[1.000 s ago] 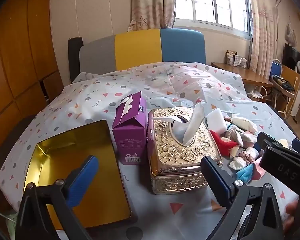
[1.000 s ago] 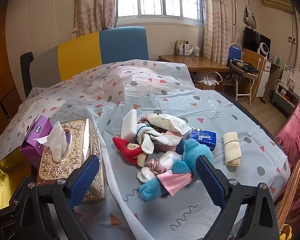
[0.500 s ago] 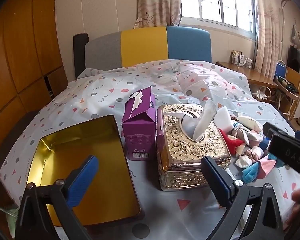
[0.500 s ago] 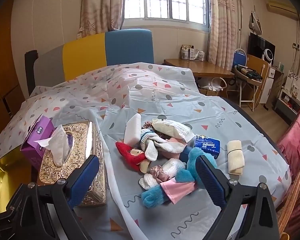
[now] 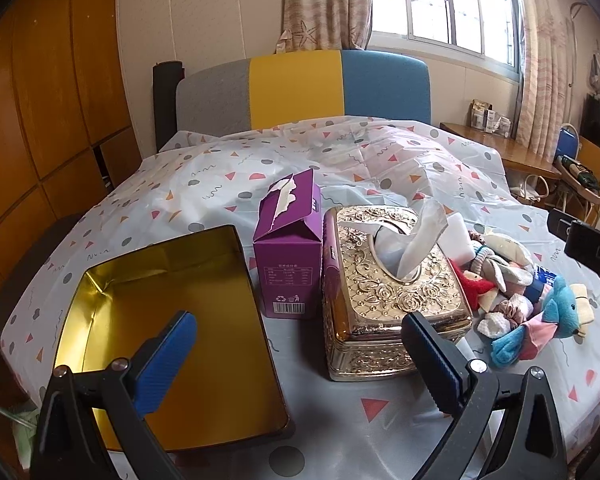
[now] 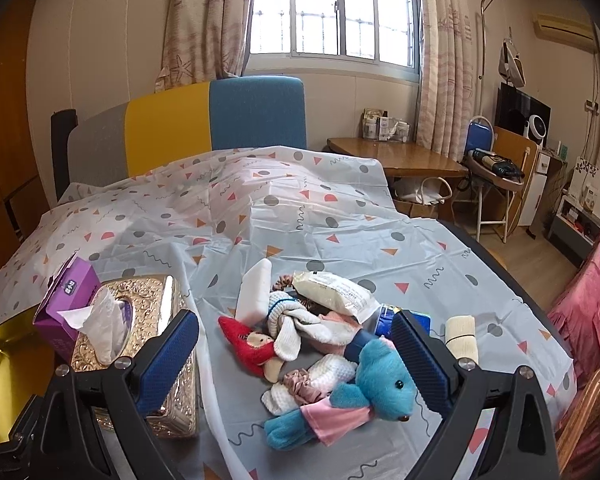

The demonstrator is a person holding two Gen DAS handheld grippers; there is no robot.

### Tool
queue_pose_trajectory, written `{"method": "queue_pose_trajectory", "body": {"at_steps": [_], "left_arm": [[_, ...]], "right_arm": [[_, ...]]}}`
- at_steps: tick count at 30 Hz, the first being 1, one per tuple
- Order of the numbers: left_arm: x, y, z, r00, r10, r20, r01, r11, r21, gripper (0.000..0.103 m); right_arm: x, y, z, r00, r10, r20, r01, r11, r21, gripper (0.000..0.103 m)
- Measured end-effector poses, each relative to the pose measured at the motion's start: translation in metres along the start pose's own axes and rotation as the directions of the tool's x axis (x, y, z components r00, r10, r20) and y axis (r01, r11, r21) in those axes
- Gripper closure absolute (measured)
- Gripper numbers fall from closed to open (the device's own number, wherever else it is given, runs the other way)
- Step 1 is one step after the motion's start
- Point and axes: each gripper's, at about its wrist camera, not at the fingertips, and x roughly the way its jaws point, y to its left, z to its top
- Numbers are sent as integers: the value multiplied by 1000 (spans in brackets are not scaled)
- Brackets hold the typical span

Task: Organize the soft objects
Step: 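Move both tools toward the pile of soft items beside the tissue boxes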

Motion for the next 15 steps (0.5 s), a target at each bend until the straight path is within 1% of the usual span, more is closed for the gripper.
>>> {"method": "queue_pose_trajectory", "body": {"at_steps": [9, 15], "left_arm": [[3, 3, -1, 1000, 7, -7, -7, 1000, -3, 0], [4, 5, -3, 1000, 20, -13, -20, 1000, -2, 0]], "right_arm": [[15, -16, 15, 999, 15, 33, -14, 1000, -15, 5], [50, -35, 23, 999, -6, 43, 8, 999, -47, 5]]}}
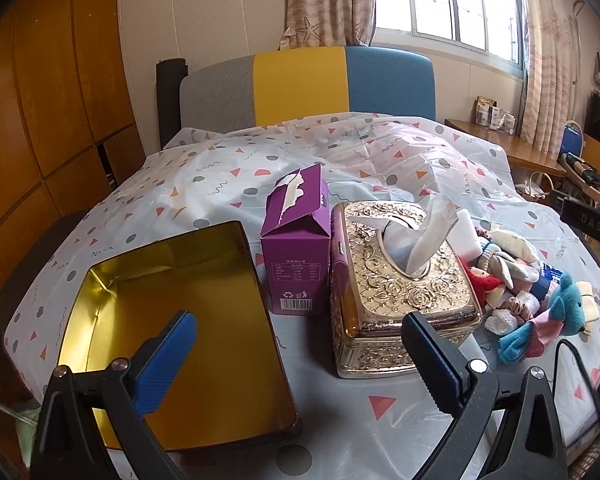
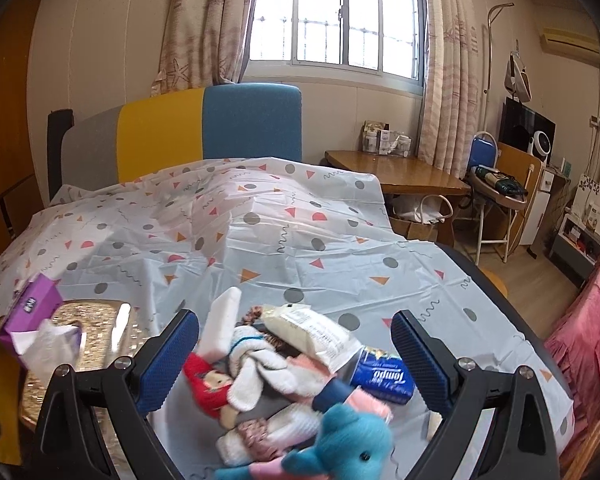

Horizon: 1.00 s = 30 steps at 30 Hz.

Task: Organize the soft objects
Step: 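Move both tools toward the pile of soft items beside the tissue boxes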

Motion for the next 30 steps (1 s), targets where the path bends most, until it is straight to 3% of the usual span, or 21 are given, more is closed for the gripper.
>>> {"method": "queue_pose_trajectory", "body": {"at_steps": [4, 7, 14, 30], "left_arm": [[2, 1, 0, 1000, 12, -3, -12, 1000, 2, 0], [4, 2, -1, 1000, 14, -11, -14, 1000, -3, 0], [6, 2, -1, 1000, 16, -19, -16, 1000, -4, 0], [4, 4, -3, 1000, 18, -16, -18, 1000, -12, 0]], "right_arm": [[15, -17, -12, 1000, -16, 10, 15, 1000, 23, 5], [24, -33, -19, 999, -4, -45, 9, 995, 100, 5], [28, -51, -20, 998, 14, -63, -1, 980, 200, 4], [35, -57, -23, 995, 24, -102, 1, 970, 243, 4]]}}
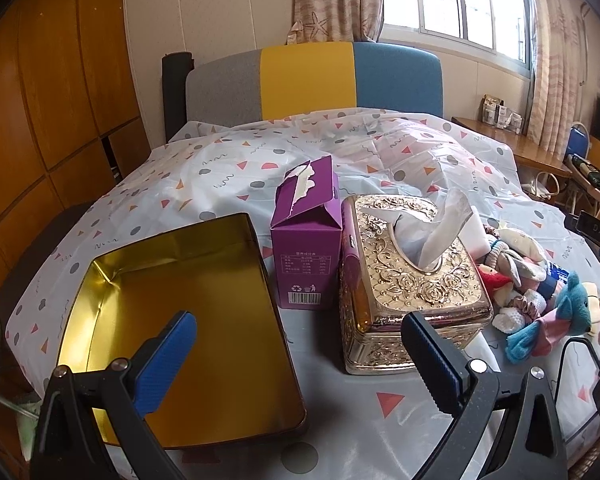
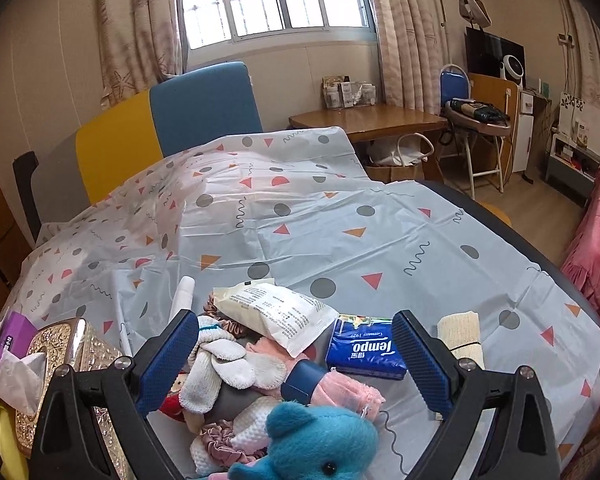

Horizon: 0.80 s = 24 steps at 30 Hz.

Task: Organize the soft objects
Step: 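Move both tools toward the pile of soft items beside the tissue boxes, then grasp the white sponge with the left gripper while the right gripper approaches the blue teddy bear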

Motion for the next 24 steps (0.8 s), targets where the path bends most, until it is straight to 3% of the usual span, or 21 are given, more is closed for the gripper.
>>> {"method": "queue_pose_trajectory", "body": {"at_steps": [24], "left_arm": [[-2, -5, 3, 1000, -27, -9, 27, 999, 21, 0]], "right_arm": [[4, -1, -1, 999, 22, -25, -22, 999, 23, 4]]}}
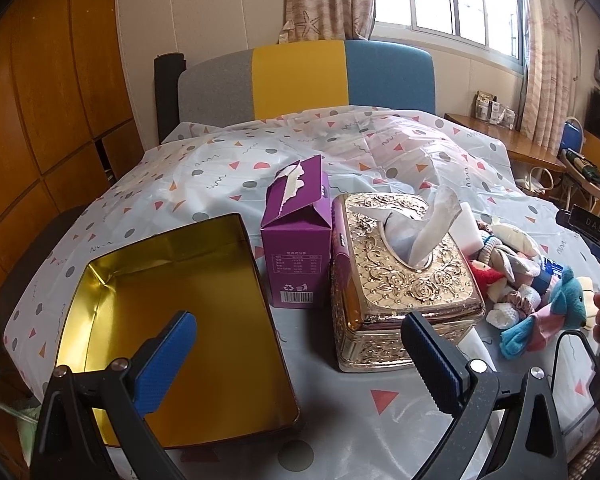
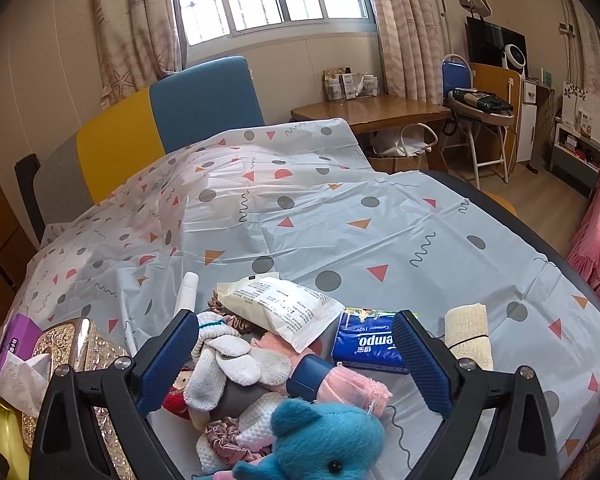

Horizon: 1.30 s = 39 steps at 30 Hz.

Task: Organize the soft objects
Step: 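Grasp the white sponge with the left gripper while the right gripper approaches the blue teddy bear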

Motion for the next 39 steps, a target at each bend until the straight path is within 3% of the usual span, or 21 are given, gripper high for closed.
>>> {"method": "queue_pose_trajectory", "body": {"at_steps": [6, 9, 13, 16, 19, 20, 23, 24, 31, 34, 37, 39], "left_arm": [[-6, 3, 8, 987, -159, 2, 159, 987, -4, 0], [-10, -10, 20, 978, -207, -2, 207, 977, 54, 0], [-15, -30, 40, 943, -333, -13, 332, 937, 112, 0], [-13, -50, 57, 929, -368, -25, 367, 915, 166, 5], [1, -75, 75, 908, -411, -86, 420, 888, 186, 13], [8, -83, 80, 903, -414, -116, 429, 885, 180, 22], [33, -114, 99, 883, -421, -206, 456, 873, 172, 33], [43, -125, 106, 885, -406, -227, 447, 879, 169, 39], [107, -186, 132, 875, -334, -349, 405, 901, 154, 38], [141, -205, 138, 863, -302, -405, 384, 913, 137, 39], [165, -225, 138, 886, -221, -408, 325, 923, 205, 37], [183, -233, 137, 881, -195, -430, 309, 927, 214, 37]], "right_arm": [[1, -9, 2, 1000, 4, -13, -3, 999, 45, 4], [2, -22, 3, 1000, 8, -25, -5, 994, 112, 4], [7, -44, 3, 998, 12, -64, 3, 973, 230, 4], [9, -61, 1, 996, 10, -84, 16, 951, 310, 4], [7, -75, 0, 996, 23, -88, 12, 923, 385, 4], [6, -78, 0, 996, 23, -86, 13, 917, 398, 4], [5, -77, 1, 995, 41, -88, -2, 915, 404, 4], [5, -75, 2, 995, 50, -89, -10, 918, 398, 4], [-1, -62, 8, 994, 87, -64, -59, 934, 353, 4], [-2, -61, 8, 993, 101, -60, -74, 935, 347, 4], [-3, -64, 7, 992, 112, -57, -84, 927, 365, 4], [-2, -66, 7, 991, 121, -56, -91, 922, 376, 4]]}}
